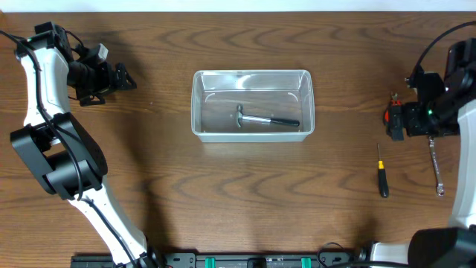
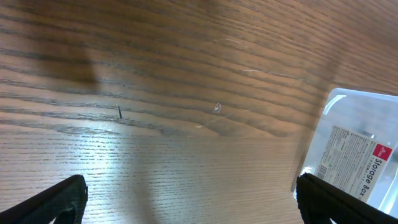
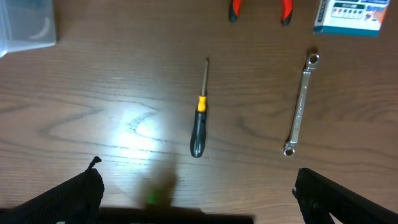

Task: Pack container
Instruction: 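Move the right gripper over the yellow-handled screwdriver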

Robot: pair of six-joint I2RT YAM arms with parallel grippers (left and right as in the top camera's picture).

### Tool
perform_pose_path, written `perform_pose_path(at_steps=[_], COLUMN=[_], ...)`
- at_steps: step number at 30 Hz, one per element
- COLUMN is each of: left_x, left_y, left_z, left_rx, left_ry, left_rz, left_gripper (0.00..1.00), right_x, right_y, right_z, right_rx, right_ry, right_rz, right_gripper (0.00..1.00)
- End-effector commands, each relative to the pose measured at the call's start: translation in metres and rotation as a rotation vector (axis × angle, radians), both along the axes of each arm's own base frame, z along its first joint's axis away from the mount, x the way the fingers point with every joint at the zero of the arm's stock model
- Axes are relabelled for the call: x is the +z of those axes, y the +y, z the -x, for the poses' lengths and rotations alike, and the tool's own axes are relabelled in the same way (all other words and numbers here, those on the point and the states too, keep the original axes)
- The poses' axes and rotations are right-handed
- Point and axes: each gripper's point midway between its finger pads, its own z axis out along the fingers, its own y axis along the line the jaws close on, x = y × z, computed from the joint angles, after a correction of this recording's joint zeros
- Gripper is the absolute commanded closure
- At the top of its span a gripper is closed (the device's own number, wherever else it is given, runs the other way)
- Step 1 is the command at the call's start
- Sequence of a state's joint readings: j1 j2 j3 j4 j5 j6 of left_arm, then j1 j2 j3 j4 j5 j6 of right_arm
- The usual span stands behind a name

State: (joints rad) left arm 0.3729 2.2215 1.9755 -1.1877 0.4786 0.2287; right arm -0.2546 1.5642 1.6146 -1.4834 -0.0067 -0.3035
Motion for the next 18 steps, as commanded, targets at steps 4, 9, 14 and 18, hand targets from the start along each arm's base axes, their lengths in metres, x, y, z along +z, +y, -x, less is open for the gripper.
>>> perform_pose_path(at_steps=[4,9,14,18], left_x=[0.018,0.018,0.018,0.018], left_y=[0.003,0.003,0.003,0.003], left_z=[-0.004,-0.004,-0.004,-0.004], left_rx=[0.001,0.001,0.001,0.001], left_ry=[-0.043,-0.043,-0.043,-0.043], left_rz=[-0.022,-0.022,-0.022,-0.022], left_gripper=[0.02,0.02,0.02,0.02], right_x=[-0.008,-0.026,-0.068,-0.089], right_y=[0.002,0.012,0.013,0.009], right_z=[-0.011,-0.017,0.001,0.012], right_rx=[-0.020,-0.012,-0.025,-0.055], right_ry=[-0.015,-0.015,0.078,0.114], right_rz=[-0.038,-0.107,-0.116,-0.124], right_gripper=[0.01,0.01,0.01,0.01])
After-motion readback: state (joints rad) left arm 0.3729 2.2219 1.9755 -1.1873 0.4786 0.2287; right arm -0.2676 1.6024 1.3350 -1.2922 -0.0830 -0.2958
